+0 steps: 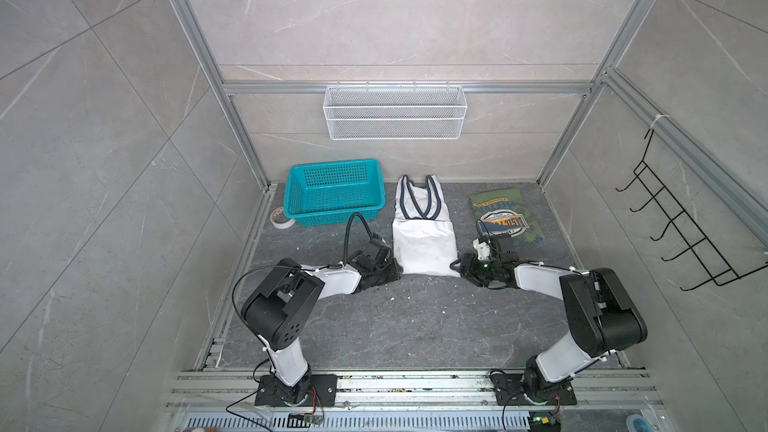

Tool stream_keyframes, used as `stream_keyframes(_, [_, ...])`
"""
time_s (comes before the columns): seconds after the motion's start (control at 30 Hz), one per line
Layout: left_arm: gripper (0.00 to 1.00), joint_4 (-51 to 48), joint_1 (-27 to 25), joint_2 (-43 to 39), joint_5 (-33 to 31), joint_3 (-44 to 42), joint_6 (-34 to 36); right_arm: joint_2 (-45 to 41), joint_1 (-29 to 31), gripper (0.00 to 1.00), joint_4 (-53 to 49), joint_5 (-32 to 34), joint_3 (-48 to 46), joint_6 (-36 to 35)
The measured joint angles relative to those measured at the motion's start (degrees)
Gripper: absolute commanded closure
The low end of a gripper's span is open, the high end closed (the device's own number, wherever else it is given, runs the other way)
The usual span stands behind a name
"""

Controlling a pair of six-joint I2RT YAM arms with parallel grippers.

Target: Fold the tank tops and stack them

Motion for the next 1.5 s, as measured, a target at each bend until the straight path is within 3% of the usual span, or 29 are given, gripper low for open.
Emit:
stream_keyframes(0.2, [0.59, 1.36, 0.02, 1.57, 0.92, 1.18, -0.48, 1.07, 0.0, 0.57, 1.44, -0.31, 0.0, 0.81])
stream_keyframes(0.7, [1.0, 1.05, -0.28, 3.37, 1.95, 2.75, -1.22, 0.28, 0.17, 0.98, -1.22, -0.07, -0.46, 0.83])
stream_keyframes(0.93, [1.0, -0.52, -2.75, -2.73, 0.79, -1.09, -1.29, -6.51, 0.22, 1.0, -6.19, 0.66, -2.54, -0.37])
stream_keyframes(1.13, [1.0, -4.42, -6.71, -14.21, -2.69, -6.36, -2.12, -15.13, 0.46, 1.0, -12.5, 1.22, -4.7, -1.16])
stream_keyframes(1.5, [1.0, -18.47, -22.69, -34.82, -13.33, -9.77, -10.08, -43.6, 4.13, 1.0, -33.18, 1.42, -5.97, -0.9])
